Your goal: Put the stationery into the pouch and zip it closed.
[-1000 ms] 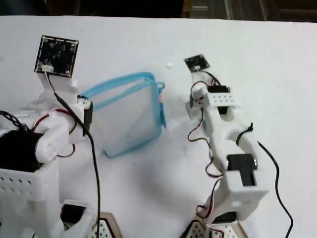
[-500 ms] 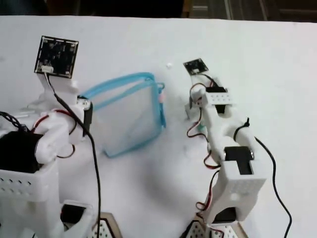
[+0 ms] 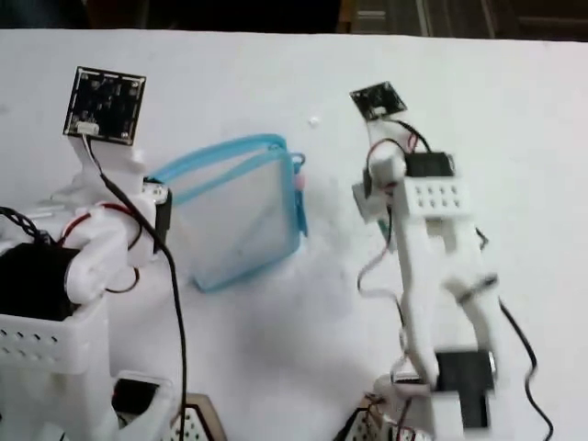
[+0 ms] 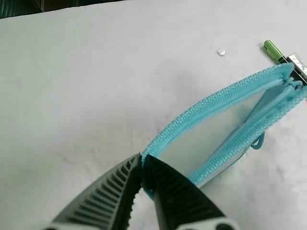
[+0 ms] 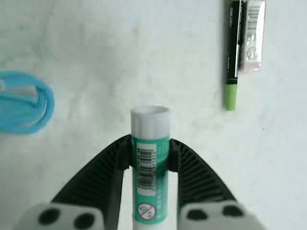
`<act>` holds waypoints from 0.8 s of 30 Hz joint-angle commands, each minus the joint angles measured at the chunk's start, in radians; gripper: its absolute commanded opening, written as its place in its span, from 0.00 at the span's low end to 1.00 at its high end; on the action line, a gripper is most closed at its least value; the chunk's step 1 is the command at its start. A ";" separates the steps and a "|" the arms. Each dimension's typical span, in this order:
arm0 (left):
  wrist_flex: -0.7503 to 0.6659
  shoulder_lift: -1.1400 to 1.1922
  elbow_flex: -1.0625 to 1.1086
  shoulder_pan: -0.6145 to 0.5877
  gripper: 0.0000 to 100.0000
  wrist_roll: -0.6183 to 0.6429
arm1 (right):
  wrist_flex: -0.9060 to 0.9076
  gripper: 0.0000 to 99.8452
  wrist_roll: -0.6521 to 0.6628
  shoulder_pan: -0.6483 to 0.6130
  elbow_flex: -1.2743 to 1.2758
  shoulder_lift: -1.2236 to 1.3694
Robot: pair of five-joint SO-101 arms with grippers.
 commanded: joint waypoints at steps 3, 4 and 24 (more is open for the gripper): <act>0.015 0.004 0.043 -0.002 0.02 -0.009 | 0.045 0.02 0.005 -0.007 0.224 -0.401; 0.015 0.004 0.041 -0.001 0.02 -0.009 | 0.044 0.02 0.005 -0.008 0.273 -0.464; 0.015 0.004 0.040 -0.001 0.02 -0.009 | -0.915 0.02 -0.509 -0.288 0.382 -0.977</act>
